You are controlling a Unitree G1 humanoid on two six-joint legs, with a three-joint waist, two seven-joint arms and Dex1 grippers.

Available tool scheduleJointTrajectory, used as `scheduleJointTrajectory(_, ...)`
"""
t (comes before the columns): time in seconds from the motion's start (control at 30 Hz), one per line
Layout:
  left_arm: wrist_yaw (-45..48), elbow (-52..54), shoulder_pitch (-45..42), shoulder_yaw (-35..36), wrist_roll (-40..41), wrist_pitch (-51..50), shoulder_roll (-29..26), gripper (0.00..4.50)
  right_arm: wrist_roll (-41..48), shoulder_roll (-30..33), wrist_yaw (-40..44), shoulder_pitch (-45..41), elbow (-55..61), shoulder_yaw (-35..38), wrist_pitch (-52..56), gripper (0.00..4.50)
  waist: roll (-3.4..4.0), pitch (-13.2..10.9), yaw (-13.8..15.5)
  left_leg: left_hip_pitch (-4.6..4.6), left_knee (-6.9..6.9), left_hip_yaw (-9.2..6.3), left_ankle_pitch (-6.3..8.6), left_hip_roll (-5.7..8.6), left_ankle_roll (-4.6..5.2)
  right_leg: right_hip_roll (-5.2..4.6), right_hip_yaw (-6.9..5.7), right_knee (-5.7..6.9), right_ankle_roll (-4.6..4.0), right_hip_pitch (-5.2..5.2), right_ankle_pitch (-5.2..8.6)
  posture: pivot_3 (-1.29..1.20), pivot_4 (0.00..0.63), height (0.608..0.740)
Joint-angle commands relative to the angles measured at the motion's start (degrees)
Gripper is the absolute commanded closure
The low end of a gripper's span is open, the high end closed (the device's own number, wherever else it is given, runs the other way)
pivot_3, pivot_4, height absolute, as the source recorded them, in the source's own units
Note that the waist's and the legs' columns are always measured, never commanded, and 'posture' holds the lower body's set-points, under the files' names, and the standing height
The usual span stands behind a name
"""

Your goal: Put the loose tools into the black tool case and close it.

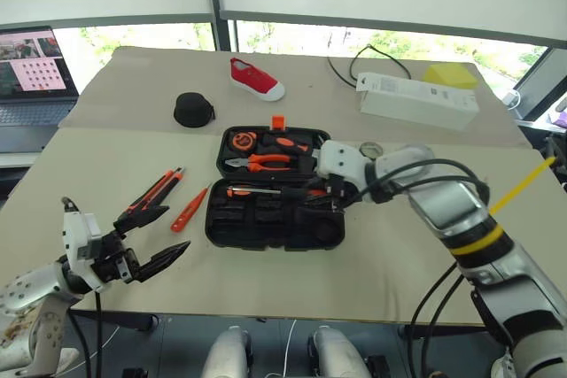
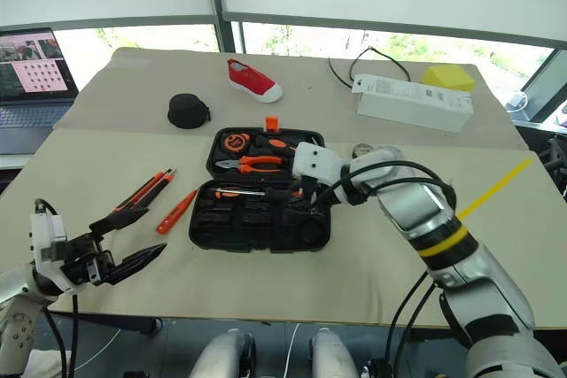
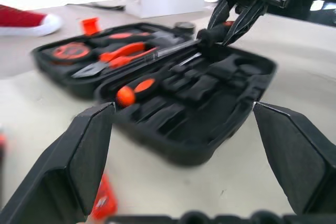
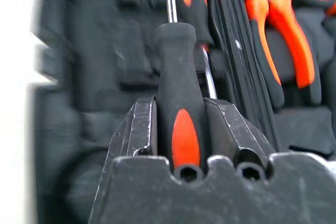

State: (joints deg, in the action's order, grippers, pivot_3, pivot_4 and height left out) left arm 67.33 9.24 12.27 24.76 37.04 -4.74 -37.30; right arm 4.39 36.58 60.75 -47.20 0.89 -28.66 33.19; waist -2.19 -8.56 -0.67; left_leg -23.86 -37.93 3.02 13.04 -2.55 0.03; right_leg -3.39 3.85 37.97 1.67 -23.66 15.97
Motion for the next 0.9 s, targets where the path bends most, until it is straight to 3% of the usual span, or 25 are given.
scheduleJointTrajectory(0.03,-0.34,0.42,0.31,2.06,-0.63,2.67,-0.31,0.00,-2.67,-0.89,0.62,-1.19,-0.08,-1.06,0.30,3.48,-0.01,-0.01,0.11,-0.06,0.00,0.00,0.00,0.01,0.00,-0.01,-0.01,0.00,0.00,-0.05,0.00,0.00,0.150,0.740)
scheduleJointTrajectory(0.67,1.44,-2.86,-2.40,0.43,-3.18,5.12,-1.44,0.00,-6.64,-2.56,4.97,-2.58,-7.88,-1.31,-0.24,3.48,-0.07,0.03,-0.31,-0.07,0.00,0.18,-0.02,-0.15,-0.02,0.20,0.00,0.13,-0.16,-0.26,-0.10,0.00,0.150,0.740)
scheduleJointTrajectory(0.7,1.43,-2.87,-2.54,0.37,-3.17,5.07,-1.41,0.00,-6.51,-2.58,5.34,-2.66,-7.98,-1.17,-0.72,2.68,-0.07,0.03,-0.28,-0.08,0.00,0.18,-0.02,-0.16,-0.02,0.20,0.00,0.12,-0.16,-0.26,-0.10,0.00,0.150,0.740)
scheduleJointTrajectory(0.77,1.33,-2.90,-2.91,0.25,-3.14,4.90,-1.34,0.00,-4.40,-3.91,5.30,-3.00,-7.73,1.21,-1.92,1.90,-0.07,0.03,-0.27,-0.08,0.00,0.18,-0.02,-0.15,-0.02,0.20,0.00,0.12,-0.16,-0.26,-0.10,0.00,0.150,0.740)
scheduleJointTrajectory(0.83,1.31,-2.76,-2.89,0.29,-3.10,4.84,-1.29,0.00,-1.97,-4.69,6.12,-3.20,-6.45,3.47,-0.55,1.30,-0.07,0.03,-0.32,-0.09,0.00,0.18,-0.02,-0.16,-0.02,0.21,0.00,0.11,-0.16,-0.28,-0.10,0.00,0.150,0.740)
scheduleJointTrajectory(0.9,1.18,-2.72,-2.97,0.41,-2.99,4.69,-1.29,0.00,1.33,-4.23,8.70,-3.54,-4.20,5.98,1.55,1.30,-0.06,0.03,-0.49,-0.11,0.00,0.17,-0.02,-0.18,-0.02,0.23,0.00,0.12,-0.16,-0.33,-0.10,0.00,0.150,0.740)
